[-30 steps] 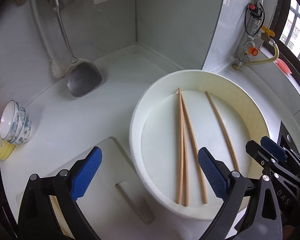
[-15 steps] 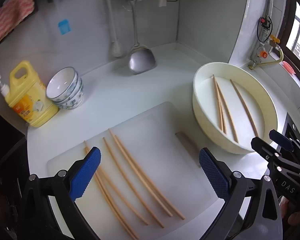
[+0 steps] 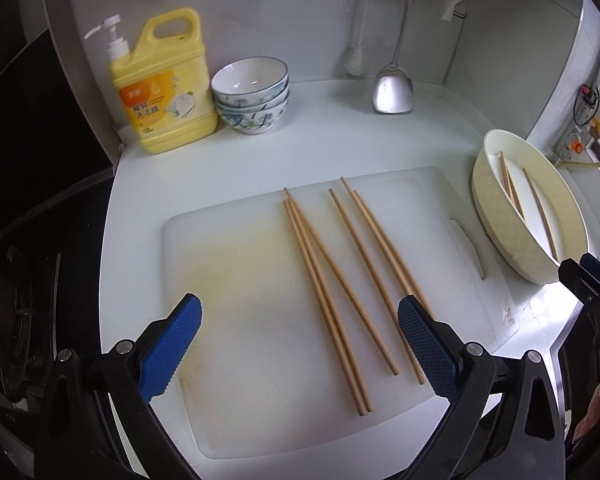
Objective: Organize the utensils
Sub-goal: 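Move both open grippers back over the cutting board, then lower both open grippers toward the chopsticks on the board, then close the left gripper on a chopstick while the right gripper grasps another, then lift and carry both held chopsticks over the basin, then open the left gripper into the basin while the right gripper opens too, then move both open grippers back over the cutting board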
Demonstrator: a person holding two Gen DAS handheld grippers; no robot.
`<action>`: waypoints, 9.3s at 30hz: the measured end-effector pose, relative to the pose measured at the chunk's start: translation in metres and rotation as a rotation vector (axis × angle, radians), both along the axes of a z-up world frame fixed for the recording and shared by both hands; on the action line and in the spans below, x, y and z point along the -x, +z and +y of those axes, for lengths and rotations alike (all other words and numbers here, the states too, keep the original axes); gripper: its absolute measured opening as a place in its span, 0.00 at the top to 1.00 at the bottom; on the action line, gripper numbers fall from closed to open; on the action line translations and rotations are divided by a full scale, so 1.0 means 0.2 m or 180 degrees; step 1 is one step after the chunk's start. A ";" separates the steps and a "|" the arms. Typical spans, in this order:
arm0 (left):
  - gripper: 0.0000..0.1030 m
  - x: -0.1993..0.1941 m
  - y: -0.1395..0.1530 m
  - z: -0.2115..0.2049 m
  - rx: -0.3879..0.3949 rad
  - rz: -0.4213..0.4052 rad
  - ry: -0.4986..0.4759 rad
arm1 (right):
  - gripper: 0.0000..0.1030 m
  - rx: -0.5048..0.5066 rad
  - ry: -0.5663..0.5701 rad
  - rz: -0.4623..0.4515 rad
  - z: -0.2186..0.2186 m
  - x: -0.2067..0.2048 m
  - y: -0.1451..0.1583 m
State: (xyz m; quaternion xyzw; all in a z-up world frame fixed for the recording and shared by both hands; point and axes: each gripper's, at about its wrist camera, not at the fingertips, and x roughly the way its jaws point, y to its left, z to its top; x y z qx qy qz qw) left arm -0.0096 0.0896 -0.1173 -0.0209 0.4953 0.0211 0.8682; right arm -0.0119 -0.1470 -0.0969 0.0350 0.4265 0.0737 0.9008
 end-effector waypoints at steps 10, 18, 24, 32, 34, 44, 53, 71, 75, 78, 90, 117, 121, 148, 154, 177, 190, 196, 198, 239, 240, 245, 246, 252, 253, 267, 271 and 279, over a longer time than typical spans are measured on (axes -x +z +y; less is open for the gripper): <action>0.06 0.12 -0.07 0.11 0.0075 0.0016 0.0523 | 0.33 -0.0026 0.0513 0.0119 0.08 0.03 -0.12; 0.06 0.16 -0.15 0.07 -0.0093 0.0074 0.0846 | 0.33 -0.0217 0.0777 0.0025 0.04 -0.02 -0.24; 0.06 0.13 -0.24 0.06 -0.0111 0.0008 0.0893 | 0.33 -0.0285 0.0809 -0.0002 0.07 -0.05 -0.33; 0.06 0.10 -0.40 0.06 -0.0099 -0.0058 0.0793 | 0.33 -0.0284 0.0629 -0.0269 0.11 -0.08 -0.39; 0.06 0.11 -0.41 0.06 -0.0047 -0.0114 0.0781 | 0.33 -0.0316 0.0628 -0.0357 0.13 -0.07 -0.40; 0.06 0.09 -0.46 0.05 0.0042 -0.0158 0.0776 | 0.33 -0.0224 0.0657 -0.0338 0.16 -0.08 -0.45; 0.06 0.09 -0.48 0.05 0.0089 -0.0160 0.0788 | 0.33 -0.0208 0.0645 -0.0351 0.14 -0.08 -0.46; 0.05 0.04 -0.52 0.02 -0.0102 -0.0146 0.0749 | 0.33 -0.0163 0.0588 -0.0335 0.12 -0.11 -0.48; 0.05 0.04 -0.52 0.06 -0.0101 -0.0145 0.0785 | 0.33 -0.0129 0.0588 -0.0344 0.11 -0.12 -0.48; 0.05 0.04 -0.52 0.09 -0.0099 -0.0143 0.0806 | 0.33 -0.0083 0.0576 -0.0335 0.12 -0.13 -0.48; 0.05 0.08 -0.52 0.16 -0.0089 -0.0126 0.0883 | 0.33 0.0120 0.0732 -0.0242 0.21 -0.16 -0.53; 0.05 -0.04 -0.51 0.23 -0.0091 -0.0149 0.0961 | 0.49 0.0398 0.0986 -0.0273 0.38 -0.18 -0.62; 0.05 -0.04 -0.51 0.22 -0.0092 -0.0175 0.0946 | 0.72 0.0398 0.1176 -0.0278 0.42 -0.16 -0.61; 0.93 0.04 -0.40 0.13 0.0077 -0.0335 0.0247 | 0.94 -0.0019 0.0914 -0.0281 0.39 -0.14 -0.51; 0.93 0.11 -0.20 0.13 0.0052 -0.0356 -0.0021 | 0.94 -0.0194 0.0843 -0.0353 0.40 -0.11 -0.26; 0.93 -0.30 0.37 -0.98 0.0439 -0.0714 -0.1491 | 0.94 -0.0208 -0.0493 -0.0622 -0.68 -0.12 0.16; 0.93 -0.66 0.12 -1.56 0.0319 -0.0282 -0.1755 | 0.94 -0.0464 -0.0678 -0.0260 -1.11 -0.47 -0.13; 0.93 -0.78 -0.01 -1.63 0.0245 -0.0084 -0.1754 | 0.94 -0.0508 -0.0699 -0.0105 -1.14 -0.55 -0.25; 0.93 -0.82 -0.05 -1.66 0.0223 -0.0026 -0.1738 | 0.94 -0.0530 -0.0704 -0.0029 -1.15 -0.58 -0.29; 0.16 -0.78 0.05 -1.34 0.0021 -0.0209 -0.1107 | 0.66 -0.0386 -0.0855 -0.0046 -1.07 -0.48 -0.20; 0.16 -0.76 0.07 -1.32 0.0036 -0.0224 -0.1098 | 0.66 -0.0378 -0.0854 -0.0048 -1.06 -0.47 -0.19; 0.14 -0.70 0.12 -1.21 0.0078 -0.0279 -0.1047 | 0.61 -0.0323 -0.0834 -0.0084 -0.97 -0.41 -0.14; 0.12 -0.69 0.13 -1.18 0.0095 -0.0296 -0.1044 | 0.60 -0.0317 -0.0826 -0.0094 -0.95 -0.39 -0.13; 0.07 -0.61 0.20 -1.01 0.0117 -0.0384 -0.0943 | 0.56 -0.0247 -0.0703 -0.0113 -0.80 -0.33 -0.06; 0.07 -0.59 0.20 -0.98 0.0119 -0.0391 -0.0919 | 0.54 -0.0242 -0.0675 -0.0112 -0.77 -0.32 -0.05; 0.06 -0.37 0.21 -0.43 0.0077 -0.0342 -0.0471 | 0.37 -0.0180 -0.0171 -0.0093 -0.25 -0.24 0.04; 0.06 -0.30 0.19 -0.25 0.0081 -0.0302 -0.0325 | 0.33 -0.0154 -0.0072 -0.0062 -0.11 -0.23 0.04; 0.06 -0.17 0.05 0.06 0.0096 -0.0130 -0.0096 | 0.31 -0.0087 0.0096 0.0026 0.12 -0.15 -0.05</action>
